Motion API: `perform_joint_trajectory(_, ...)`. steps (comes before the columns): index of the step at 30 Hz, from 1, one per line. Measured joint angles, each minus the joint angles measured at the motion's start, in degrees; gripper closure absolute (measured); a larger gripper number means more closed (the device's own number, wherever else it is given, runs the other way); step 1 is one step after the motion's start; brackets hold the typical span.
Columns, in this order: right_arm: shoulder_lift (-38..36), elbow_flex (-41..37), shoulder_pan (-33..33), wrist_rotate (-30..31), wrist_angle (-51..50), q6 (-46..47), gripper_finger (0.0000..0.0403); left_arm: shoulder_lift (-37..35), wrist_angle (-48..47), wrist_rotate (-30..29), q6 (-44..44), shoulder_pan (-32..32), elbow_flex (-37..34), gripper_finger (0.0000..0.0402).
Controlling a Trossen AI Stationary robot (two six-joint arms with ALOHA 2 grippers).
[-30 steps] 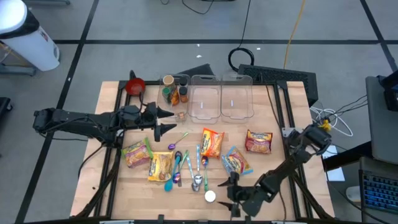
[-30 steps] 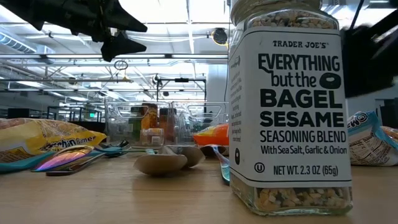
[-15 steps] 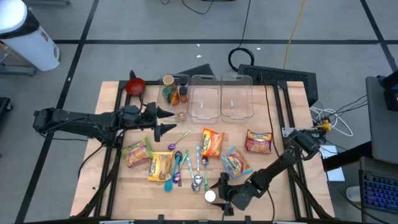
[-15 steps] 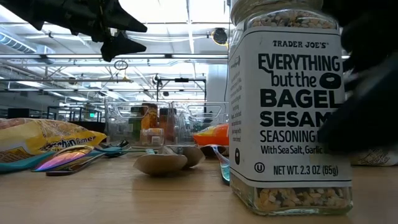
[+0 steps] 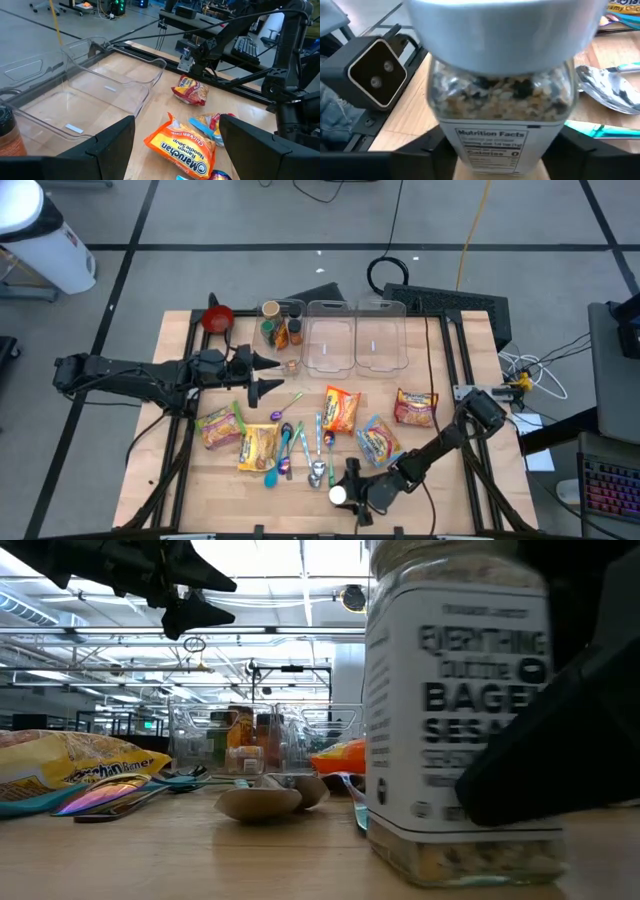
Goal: Pick & Place Food Item
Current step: Put the white seasoning bottle into the left transparent bin
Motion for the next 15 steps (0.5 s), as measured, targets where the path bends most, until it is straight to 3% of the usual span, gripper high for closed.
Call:
perform_joint_trajectory(2, 0.0, 0.0, 0.0, -0.1, 0.1, -0.9, 0.0209, 0.0, 0.0, 0.0, 0.0, 0.0, 0.0, 0.0105)
perform_joint_trajectory(8, -2.0, -0.1, 0.0, -0.7, -1.8, -0.5, 0.0212, 0.0, 0.0, 0.0, -0.2, 0.0, 0.0, 0.0105)
perform_joint_trajectory(15, -13.2, 0.0, -1.4, 1.6, -11.5, 1.9, 0.0212, 0.0, 1.9, 0.1, -6.0, -1.0, 0.0, 0.0105)
